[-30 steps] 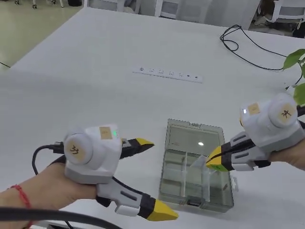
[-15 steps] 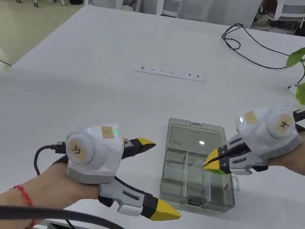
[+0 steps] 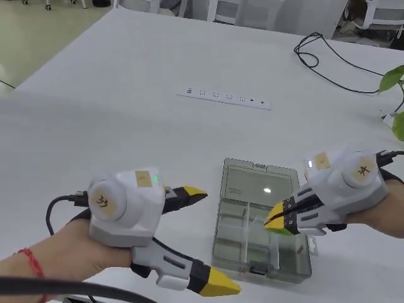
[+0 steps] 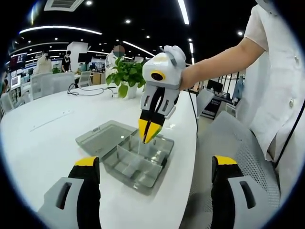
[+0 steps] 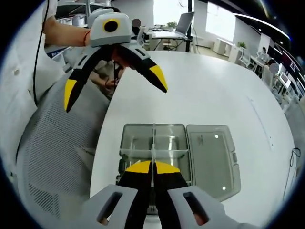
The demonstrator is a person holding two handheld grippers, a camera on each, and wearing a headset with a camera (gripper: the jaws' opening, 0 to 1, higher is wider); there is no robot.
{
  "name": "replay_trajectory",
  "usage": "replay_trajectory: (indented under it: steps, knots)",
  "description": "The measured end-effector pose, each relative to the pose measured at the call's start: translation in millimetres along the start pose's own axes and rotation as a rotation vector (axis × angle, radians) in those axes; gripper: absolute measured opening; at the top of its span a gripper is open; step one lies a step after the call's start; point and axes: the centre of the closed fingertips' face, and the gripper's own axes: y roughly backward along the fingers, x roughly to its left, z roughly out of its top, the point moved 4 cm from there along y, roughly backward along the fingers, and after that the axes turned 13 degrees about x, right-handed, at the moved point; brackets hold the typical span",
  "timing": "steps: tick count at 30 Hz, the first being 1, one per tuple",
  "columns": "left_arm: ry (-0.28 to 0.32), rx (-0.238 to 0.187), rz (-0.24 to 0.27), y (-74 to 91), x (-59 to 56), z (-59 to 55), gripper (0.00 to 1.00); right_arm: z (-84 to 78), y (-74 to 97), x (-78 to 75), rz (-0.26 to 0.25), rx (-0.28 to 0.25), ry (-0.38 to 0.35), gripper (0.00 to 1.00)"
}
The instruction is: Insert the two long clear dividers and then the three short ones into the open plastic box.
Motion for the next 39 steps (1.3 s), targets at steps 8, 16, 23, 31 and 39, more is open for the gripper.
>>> replay_trajectory:
  steps: [8,16,23,31,39]
  knots:
    - [0.001,-0.001,-0.002,-0.4,-0.4,-0.1,1.00,-4.0,-17.3,-0.2,0.011,0.055,-0.012,0.03]
    - [0.004,-0.004,-0.001,-0.8,0.3,-0.2,1.00,-6.9,-29.1,1.3,0.005,0.129,0.027,0.03]
    - [0.002,-0.002,-0.003,-1.5,0.7,-0.5,1.00,-8.6,-30.9,1.7,0.008,0.143,0.034,0.03]
    - [0.000,0.003,-0.001,-1.7,1.9,-1.8,1.00,-9.1,-31.1,2.1,-0.003,0.148,0.019,0.03]
    - [0.006,0.011,0.005,0.7,3.7,-5.2,1.00,-5.8,-12.5,-2.1,-0.023,0.077,-0.054,0.13]
